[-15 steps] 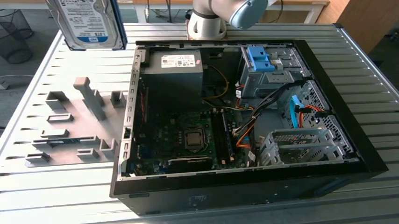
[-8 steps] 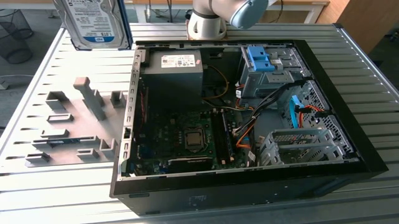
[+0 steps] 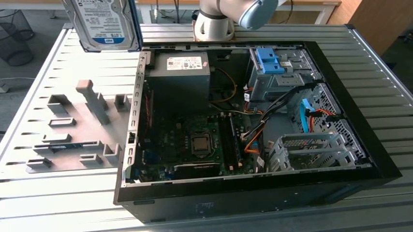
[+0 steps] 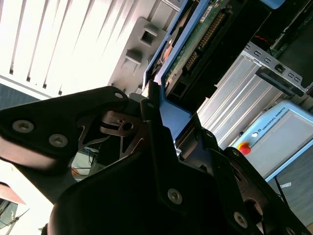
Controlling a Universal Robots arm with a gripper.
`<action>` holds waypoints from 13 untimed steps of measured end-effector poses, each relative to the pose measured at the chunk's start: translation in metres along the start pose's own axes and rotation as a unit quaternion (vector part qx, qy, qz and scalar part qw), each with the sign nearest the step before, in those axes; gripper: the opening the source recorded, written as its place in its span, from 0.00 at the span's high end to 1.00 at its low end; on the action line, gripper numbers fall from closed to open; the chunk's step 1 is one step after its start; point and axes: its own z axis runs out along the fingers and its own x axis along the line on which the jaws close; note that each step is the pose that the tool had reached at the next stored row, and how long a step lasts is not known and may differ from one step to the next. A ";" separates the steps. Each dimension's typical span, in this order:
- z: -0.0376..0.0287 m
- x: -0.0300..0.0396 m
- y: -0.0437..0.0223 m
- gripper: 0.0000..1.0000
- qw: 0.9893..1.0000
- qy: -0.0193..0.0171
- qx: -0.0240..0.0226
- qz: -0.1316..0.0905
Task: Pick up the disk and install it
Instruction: 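Pick up the disk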
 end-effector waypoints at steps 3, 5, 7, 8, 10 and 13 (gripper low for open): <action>0.0000 -0.0001 -0.0046 0.64 1.000 0.000 0.000 0.000; 0.0000 -0.0002 -0.0084 0.64 1.000 0.000 0.000 0.000; 0.0001 -0.0003 -0.0131 0.64 1.000 0.000 0.000 0.000; 0.0000 -0.0004 -0.0158 0.64 1.000 0.000 0.000 0.000; 0.0001 -0.0004 -0.0216 0.64 1.000 0.000 0.000 0.000; 0.0001 -0.0006 -0.0300 0.64 1.000 0.000 0.000 0.000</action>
